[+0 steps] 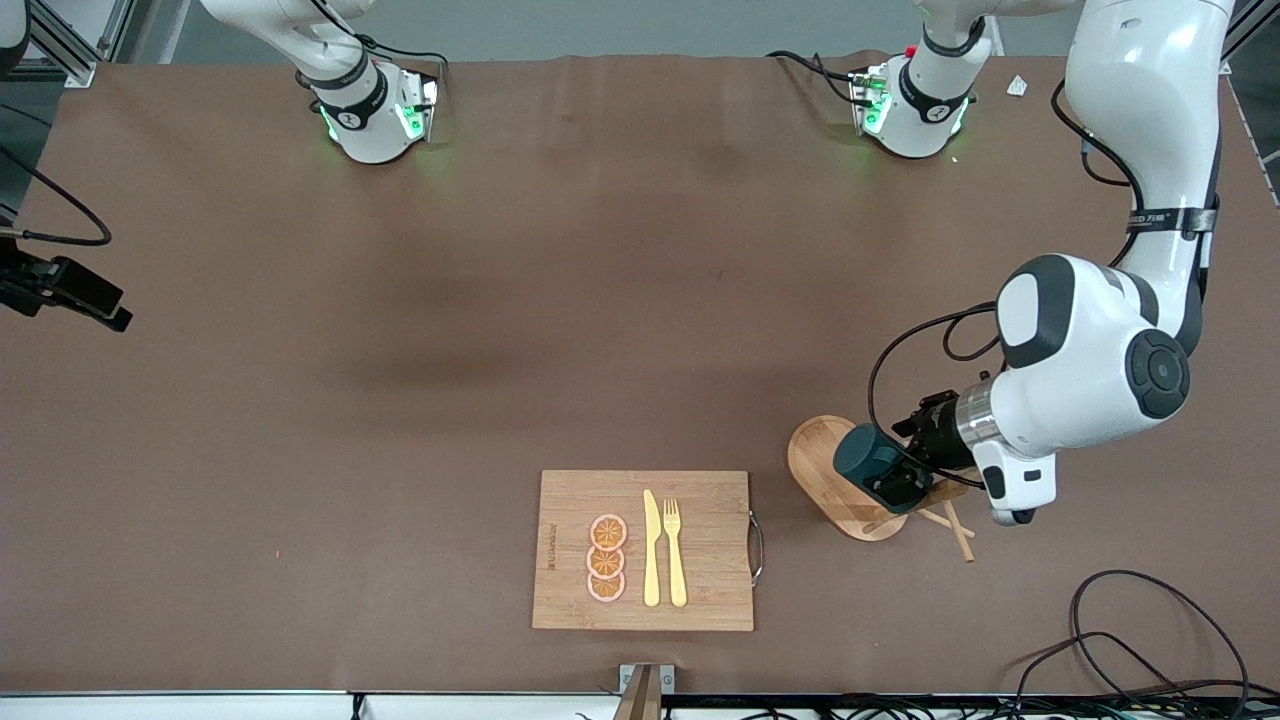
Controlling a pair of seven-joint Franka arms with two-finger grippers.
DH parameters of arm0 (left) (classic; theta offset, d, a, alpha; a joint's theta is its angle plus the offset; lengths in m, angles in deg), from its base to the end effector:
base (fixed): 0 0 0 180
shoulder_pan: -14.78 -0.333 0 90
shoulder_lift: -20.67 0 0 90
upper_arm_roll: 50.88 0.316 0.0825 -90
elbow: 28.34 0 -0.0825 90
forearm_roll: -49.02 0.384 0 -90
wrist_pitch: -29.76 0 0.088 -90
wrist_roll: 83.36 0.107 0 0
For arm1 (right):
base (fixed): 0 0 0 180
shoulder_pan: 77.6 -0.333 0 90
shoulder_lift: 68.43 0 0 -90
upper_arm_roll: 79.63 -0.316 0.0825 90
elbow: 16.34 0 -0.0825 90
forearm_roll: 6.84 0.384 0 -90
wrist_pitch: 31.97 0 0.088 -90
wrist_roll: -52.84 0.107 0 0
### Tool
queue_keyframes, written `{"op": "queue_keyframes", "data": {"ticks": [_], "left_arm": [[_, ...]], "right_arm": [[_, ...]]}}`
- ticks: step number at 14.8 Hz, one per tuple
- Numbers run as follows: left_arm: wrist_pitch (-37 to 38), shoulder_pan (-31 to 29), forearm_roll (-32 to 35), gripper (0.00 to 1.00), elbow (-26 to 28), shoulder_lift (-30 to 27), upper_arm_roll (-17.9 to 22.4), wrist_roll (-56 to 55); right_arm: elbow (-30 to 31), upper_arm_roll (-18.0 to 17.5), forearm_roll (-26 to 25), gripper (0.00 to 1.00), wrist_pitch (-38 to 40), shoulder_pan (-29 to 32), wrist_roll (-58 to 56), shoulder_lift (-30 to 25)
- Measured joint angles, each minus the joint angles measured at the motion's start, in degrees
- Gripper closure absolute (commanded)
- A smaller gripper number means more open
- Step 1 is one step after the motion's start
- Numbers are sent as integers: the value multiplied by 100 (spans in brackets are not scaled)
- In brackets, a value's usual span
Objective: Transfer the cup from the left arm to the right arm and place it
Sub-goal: 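Grasp the teal mug body with the left gripper, then lift the mug off the stand and carry it to the table center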
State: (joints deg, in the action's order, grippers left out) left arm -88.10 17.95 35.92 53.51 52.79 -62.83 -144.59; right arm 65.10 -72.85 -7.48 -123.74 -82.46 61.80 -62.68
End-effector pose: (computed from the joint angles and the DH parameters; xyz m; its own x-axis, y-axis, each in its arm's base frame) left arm 0.6966 -0.1717 0.3847 0.5914 0.7670 -0.2490 0.8063 -0.5571 0.1988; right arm 0.5890 -0.0169 0.6411 0.9789 -0.1867 0.0831 -0.1882 -0.9821 0.0102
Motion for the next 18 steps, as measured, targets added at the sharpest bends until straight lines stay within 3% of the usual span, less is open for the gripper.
{"op": "queue_keyframes", "data": {"ticks": [3, 5, 12, 18], "left_arm": [[-59, 0, -33, 44, -66, 74, -3, 0], [-59, 0, -33, 57, -80, 80, -6, 0], [-49, 289, 145, 60, -352, 22, -311, -83], [-56, 1811, 2118, 60, -372, -60, -329, -1138]], "right_arm": [[0, 0, 0, 0, 0, 0, 0, 0], [0, 0, 0, 0, 0, 0, 1, 0], [0, 0, 0, 0, 0, 0, 3, 0], [0, 2, 0, 0, 0, 0, 3, 0]]}}
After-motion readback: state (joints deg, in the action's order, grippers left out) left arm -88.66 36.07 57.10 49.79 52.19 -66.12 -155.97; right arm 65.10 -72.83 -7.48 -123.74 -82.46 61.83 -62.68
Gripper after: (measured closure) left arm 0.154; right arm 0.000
